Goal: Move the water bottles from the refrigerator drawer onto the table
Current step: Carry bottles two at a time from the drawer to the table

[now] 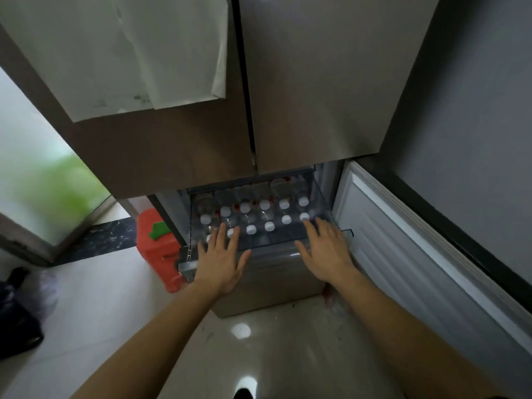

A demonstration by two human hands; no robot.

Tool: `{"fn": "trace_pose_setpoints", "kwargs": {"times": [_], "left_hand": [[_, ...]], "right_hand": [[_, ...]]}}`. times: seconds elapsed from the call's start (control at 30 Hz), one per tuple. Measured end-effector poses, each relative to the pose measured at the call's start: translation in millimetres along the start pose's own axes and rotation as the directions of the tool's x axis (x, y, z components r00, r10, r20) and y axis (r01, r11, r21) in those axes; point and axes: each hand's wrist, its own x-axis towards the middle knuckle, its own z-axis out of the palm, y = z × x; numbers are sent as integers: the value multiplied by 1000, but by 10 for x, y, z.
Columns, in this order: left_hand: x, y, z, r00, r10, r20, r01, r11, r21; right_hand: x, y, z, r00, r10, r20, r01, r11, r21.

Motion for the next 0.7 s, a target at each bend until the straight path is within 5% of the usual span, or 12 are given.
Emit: {"fn": "trace_pose_setpoints", "kwargs": {"times": [0.27, 0.7], "left_hand": [[933, -14, 252, 999, 7, 46, 4, 974, -227], [2035, -146, 578, 951, 12, 309, 33, 989, -142]], "right_hand": [[953, 49, 211, 995, -22, 95, 14, 997, 80], [1984, -112, 590, 943, -55, 329, 15, 992, 123]]}}
